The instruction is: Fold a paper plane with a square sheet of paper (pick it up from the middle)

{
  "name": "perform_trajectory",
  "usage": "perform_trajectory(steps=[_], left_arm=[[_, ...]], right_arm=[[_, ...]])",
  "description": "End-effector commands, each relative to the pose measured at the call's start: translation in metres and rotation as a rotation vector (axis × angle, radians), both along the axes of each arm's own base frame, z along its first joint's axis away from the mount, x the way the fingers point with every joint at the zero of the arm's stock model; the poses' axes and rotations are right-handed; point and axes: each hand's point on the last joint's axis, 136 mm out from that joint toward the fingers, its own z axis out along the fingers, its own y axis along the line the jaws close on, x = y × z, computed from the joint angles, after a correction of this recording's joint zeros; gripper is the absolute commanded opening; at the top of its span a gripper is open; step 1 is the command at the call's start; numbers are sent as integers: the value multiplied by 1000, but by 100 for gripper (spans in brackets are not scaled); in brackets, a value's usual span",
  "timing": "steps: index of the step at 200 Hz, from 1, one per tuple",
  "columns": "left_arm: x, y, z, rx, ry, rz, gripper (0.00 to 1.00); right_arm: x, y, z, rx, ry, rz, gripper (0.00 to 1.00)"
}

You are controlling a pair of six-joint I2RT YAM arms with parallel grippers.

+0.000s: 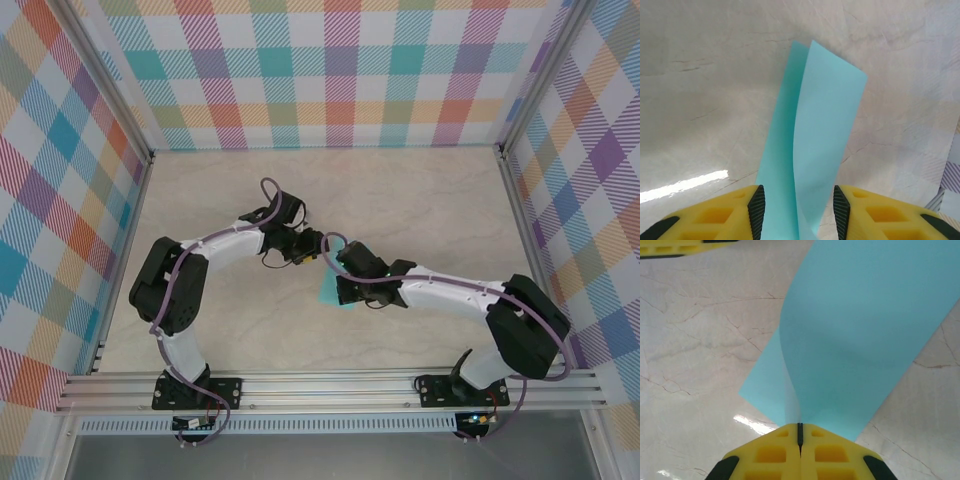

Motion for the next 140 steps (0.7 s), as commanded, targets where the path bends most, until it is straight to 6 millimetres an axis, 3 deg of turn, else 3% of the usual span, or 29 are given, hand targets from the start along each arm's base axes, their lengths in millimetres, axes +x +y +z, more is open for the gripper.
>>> perform_trajectory(steps=[1,35,67,140], left_arm=[[-1,15,4,21,-6,58,43],[-15,15,7,-4,5,52,40],[-21,3,15,-67,-17,26,36],[-41,-20,4,-60,-5,-16,32]], right_arm=[[-4,15,11,160,59,88,5],[8,-2,2,165,116,69,6],[17,-12,-9,90,141,63,5],[32,-27,-25,-55,137,57,7]])
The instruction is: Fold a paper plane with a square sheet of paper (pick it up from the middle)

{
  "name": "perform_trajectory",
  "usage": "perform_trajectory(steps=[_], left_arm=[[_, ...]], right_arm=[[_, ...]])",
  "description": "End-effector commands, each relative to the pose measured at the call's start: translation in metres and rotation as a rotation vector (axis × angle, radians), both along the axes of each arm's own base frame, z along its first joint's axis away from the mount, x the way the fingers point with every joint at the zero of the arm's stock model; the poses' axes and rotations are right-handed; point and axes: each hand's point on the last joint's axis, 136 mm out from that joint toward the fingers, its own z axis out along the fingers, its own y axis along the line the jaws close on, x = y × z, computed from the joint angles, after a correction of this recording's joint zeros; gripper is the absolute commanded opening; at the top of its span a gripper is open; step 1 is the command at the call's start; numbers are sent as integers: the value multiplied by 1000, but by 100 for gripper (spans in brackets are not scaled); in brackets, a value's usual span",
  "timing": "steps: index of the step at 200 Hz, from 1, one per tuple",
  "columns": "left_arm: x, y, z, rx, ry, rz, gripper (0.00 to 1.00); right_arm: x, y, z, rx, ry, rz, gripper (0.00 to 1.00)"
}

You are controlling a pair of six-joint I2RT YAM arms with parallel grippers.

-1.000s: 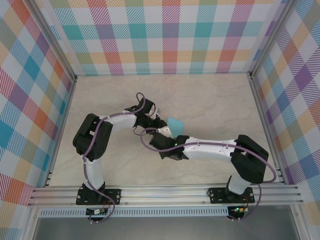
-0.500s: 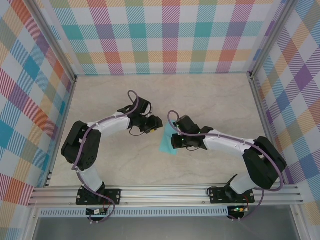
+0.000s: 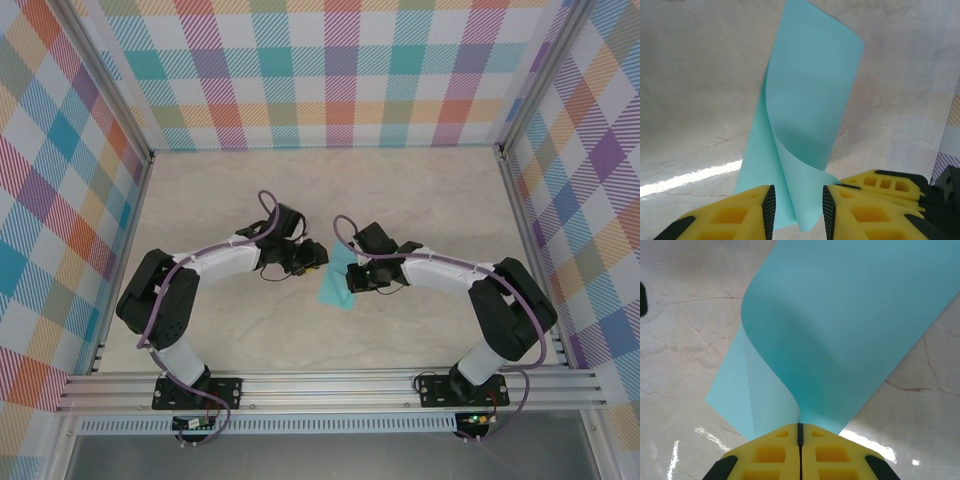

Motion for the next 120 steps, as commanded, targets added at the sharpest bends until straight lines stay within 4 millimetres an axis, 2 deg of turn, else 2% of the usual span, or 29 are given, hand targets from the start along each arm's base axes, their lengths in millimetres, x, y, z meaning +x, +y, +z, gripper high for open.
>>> perform_trajectory(steps=[1,120], left_arm=[[-5,-8,3,-16,-12,-7,32],[-11,-18,-11,-64,15,49,25]], right_arm=[[7,-6,-3,-64,-9,21,7],[22,-11,-17,-132,-32,30,7]])
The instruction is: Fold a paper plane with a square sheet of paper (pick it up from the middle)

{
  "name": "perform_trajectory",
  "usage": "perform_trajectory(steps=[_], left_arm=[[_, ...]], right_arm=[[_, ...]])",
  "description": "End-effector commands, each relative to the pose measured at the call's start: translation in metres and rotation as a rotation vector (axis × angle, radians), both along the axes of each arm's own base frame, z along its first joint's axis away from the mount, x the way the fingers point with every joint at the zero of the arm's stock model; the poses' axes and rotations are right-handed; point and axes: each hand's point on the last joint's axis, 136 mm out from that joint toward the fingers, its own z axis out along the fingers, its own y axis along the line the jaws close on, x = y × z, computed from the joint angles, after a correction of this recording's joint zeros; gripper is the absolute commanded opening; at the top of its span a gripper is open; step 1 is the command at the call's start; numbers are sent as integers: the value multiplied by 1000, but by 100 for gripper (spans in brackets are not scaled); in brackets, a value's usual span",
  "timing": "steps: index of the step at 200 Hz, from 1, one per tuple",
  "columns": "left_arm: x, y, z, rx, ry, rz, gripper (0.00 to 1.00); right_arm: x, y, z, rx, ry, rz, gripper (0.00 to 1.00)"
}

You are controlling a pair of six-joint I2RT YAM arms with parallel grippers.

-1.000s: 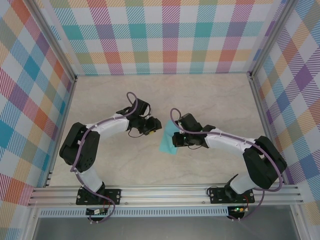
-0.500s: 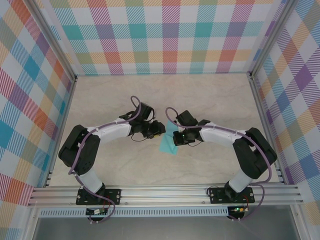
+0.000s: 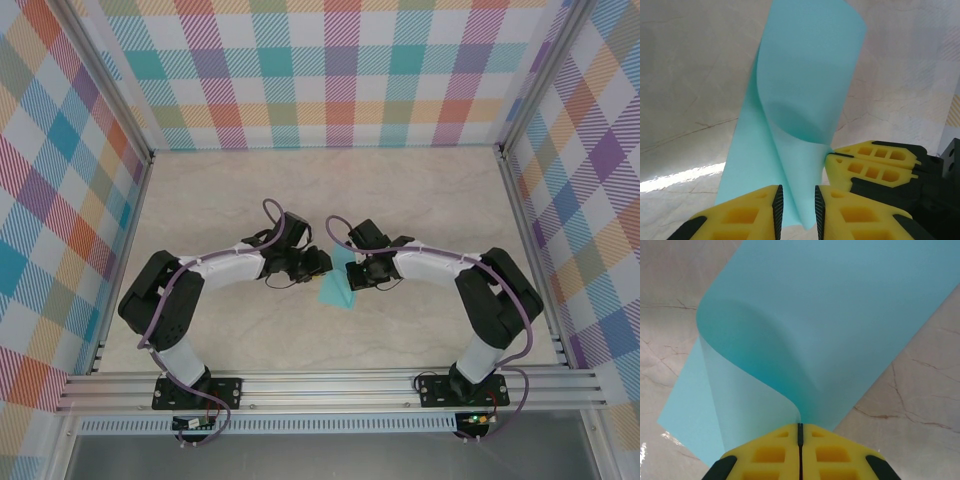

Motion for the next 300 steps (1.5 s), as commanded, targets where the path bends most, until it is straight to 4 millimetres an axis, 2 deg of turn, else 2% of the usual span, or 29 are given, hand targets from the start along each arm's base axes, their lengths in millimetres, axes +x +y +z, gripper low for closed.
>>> perform_trajectory(steps=[1,114,185,271,300], left_arm=[[0,-9,2,-46,-3,14,25],[0,-23,-3,-125,29,24,23],[0,-28,-3,-162,41,29,23],[-1,-34,-7,-183,57,14,23],[-2,-36,-8,-184,59,9,23]], right_arm=[[8,-1,0,-20,-17,10,7],[15,-4,1,-21,-34,3,7],[14,0,8,29,-42,6,8],[11,-8,0,-4,-15,-15,8],[9,-8,3,9,-10,-26,8]])
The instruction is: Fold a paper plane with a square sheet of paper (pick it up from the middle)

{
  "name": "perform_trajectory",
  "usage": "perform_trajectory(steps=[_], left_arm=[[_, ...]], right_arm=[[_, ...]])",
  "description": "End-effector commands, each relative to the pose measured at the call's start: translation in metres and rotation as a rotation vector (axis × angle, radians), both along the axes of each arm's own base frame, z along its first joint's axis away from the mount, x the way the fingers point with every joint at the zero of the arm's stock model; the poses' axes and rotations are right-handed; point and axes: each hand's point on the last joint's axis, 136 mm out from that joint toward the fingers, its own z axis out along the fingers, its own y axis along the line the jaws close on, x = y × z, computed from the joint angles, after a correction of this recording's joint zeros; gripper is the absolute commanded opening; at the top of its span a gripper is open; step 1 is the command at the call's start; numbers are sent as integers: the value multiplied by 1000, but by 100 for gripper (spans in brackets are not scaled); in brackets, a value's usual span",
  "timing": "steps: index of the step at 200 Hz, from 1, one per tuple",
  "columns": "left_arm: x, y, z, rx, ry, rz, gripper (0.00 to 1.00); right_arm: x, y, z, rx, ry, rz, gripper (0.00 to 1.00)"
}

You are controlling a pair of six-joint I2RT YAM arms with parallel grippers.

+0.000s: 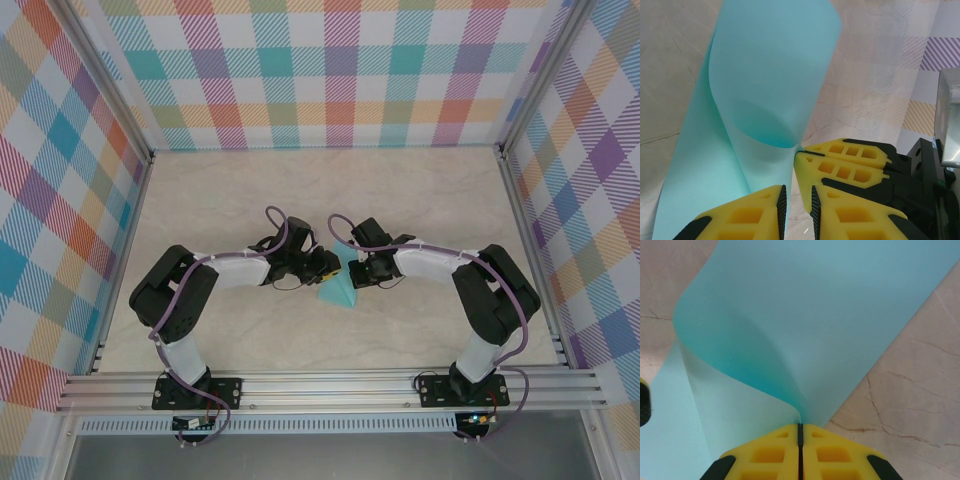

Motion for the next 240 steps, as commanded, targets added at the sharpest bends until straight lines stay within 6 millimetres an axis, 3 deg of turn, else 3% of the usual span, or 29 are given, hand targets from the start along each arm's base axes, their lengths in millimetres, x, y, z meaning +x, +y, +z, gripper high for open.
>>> perform_trajectory(steps=[1,66,240], left_arm=[[-7,-7,-4,-12,11,-30,23],[-8,-12,-1,-20,6,-44,23],[-9,-12,-3,-9,3,-52,23]], right_arm=[[1,-1,9,20,-8,-18,8],[-6,-4,6,36,6,-48,8],[2,4,11,63,-12,-33,8]])
